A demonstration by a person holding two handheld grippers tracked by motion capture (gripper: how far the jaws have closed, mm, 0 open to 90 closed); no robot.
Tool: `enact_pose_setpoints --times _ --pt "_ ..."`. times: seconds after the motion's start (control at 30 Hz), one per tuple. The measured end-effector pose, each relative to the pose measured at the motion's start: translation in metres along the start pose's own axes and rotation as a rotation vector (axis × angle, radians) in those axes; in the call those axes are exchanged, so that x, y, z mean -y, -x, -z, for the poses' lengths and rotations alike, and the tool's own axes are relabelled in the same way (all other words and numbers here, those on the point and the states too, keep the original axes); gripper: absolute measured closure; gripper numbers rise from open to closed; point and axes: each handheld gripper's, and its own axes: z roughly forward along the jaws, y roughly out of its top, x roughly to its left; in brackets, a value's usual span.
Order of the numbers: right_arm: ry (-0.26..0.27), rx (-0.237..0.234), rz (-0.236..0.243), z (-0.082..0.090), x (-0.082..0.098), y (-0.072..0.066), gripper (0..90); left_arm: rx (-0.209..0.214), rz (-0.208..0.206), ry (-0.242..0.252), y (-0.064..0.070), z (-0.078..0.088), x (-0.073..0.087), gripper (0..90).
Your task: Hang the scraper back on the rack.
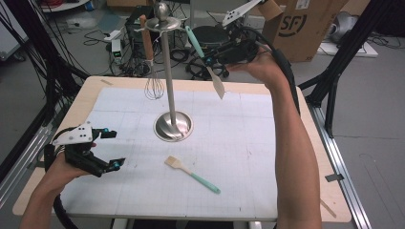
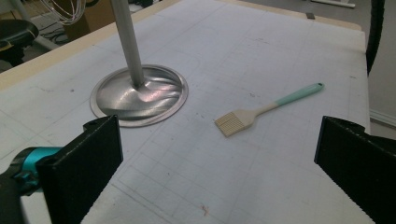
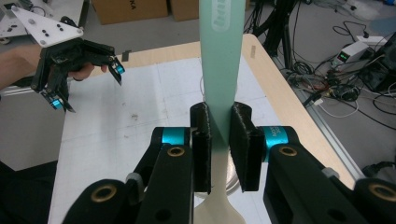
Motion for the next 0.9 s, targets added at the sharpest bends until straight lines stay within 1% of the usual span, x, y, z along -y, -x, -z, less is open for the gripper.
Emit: enact_pose_setpoints --times 0.27,0.33,0.37,0.53,0.67,0.7,0.77,0.8,0.83,0.9 --pt "0.0 0.0 0.006 -0.002 0.0 0.001 78.9 -0.001 0.001 0.001 0.0 0.0 0.0 1.7" --pt "-0.009 0.001 -0.005 -0.004 0.0 0.001 78.9 0.0 0.001 -0.001 0.0 0.0 0.0 1.7" --pt "-0.004 0.0 0.002 -0.006 0.0 0.002 78.9 -0.001 0.001 -0.001 0.0 0.0 0.0 1.7" --pt "-0.003 -0.009 0.002 -0.011 -0.002 0.003 78.9 -0.001 0.0 -0.001 0.0 0.0 0.0 1.6" --pt "-0.001 -0.015 -0.013 -0.017 -0.002 0.004 78.9 0.0 -0.002 -0.002 0.0 0.0 0.0 1.7" --pt "0.0 -0.017 -0.005 -0.019 -0.003 0.005 78.9 0.0 0.0 -0.003 0.0 0.0 0.0 1.7" --pt "-0.001 -0.017 -0.007 -0.021 -0.003 0.005 78.7 0.0 0.0 -0.005 0.0 0.0 0.001 1.7" --pt "0.002 -0.018 -0.012 -0.022 -0.003 0.005 78.6 0.001 -0.002 -0.005 0.0 -0.001 0.0 1.7" --pt "0.005 -0.02 -0.008 -0.023 -0.003 0.005 78.2 0.001 -0.003 -0.005 0.0 0.0 0.0 1.7" --pt "0.007 -0.018 -0.008 -0.025 -0.003 0.005 76.4 -0.002 0.005 -0.001 0.0 0.0 0.001 1.6"
